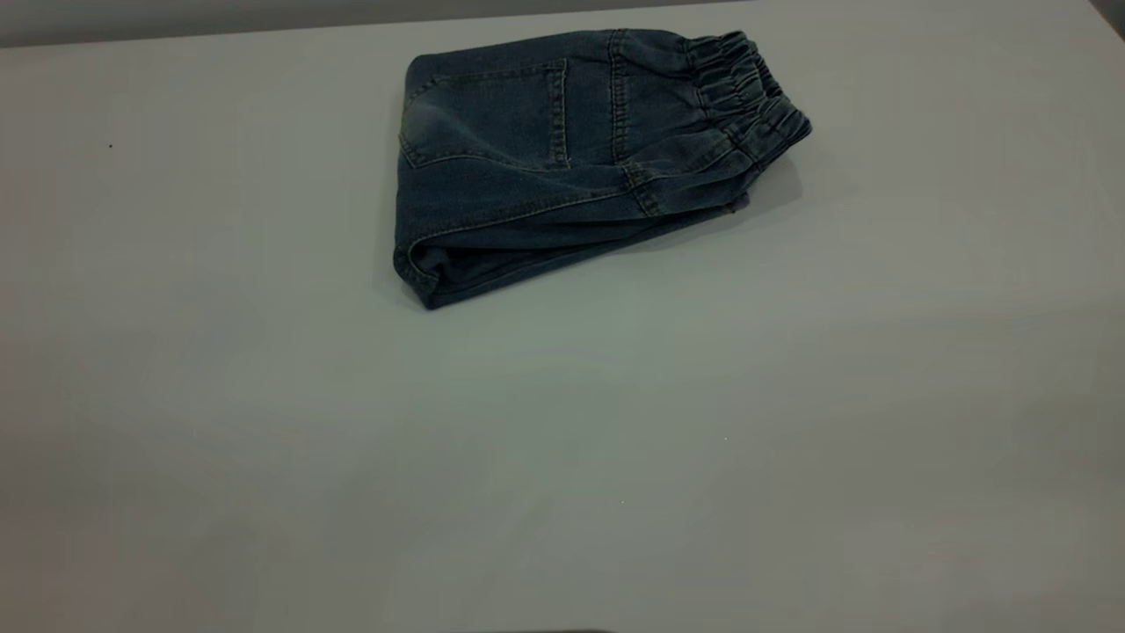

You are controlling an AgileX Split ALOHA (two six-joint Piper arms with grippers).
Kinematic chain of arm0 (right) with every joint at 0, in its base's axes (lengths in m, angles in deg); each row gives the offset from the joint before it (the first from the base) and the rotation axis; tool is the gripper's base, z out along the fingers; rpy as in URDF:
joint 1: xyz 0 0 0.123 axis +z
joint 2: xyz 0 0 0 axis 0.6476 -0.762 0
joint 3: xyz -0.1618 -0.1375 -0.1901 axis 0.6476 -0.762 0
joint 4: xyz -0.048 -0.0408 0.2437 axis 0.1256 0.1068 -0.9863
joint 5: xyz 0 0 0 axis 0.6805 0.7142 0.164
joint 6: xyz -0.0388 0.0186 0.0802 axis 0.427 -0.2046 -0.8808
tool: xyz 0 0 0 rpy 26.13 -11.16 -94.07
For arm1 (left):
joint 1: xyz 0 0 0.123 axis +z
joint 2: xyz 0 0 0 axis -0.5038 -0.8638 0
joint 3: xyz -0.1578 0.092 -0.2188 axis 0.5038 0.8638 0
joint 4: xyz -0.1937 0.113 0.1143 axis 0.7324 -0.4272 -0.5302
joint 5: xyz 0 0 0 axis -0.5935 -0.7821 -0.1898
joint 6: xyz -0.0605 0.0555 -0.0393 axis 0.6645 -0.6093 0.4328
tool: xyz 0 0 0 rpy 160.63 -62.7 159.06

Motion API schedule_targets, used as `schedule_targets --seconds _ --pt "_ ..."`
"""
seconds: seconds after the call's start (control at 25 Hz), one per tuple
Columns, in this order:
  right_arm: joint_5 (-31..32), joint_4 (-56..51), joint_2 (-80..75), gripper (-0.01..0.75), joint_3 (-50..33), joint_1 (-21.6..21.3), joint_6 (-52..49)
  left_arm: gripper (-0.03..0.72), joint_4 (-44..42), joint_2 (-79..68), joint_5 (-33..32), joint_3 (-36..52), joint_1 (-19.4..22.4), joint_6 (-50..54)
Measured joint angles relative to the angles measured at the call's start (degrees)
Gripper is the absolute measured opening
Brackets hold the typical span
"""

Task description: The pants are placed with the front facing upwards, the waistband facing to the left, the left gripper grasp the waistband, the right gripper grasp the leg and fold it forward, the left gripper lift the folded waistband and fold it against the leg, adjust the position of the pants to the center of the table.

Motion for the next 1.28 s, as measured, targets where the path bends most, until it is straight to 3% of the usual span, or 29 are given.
schedule_targets --seconds 1.28 --pt "-0.1 0.0 0.0 0.506 0.0 0.0 0.1 0.516 3.7 2.7 3.0 4.1 0.3 0.0"
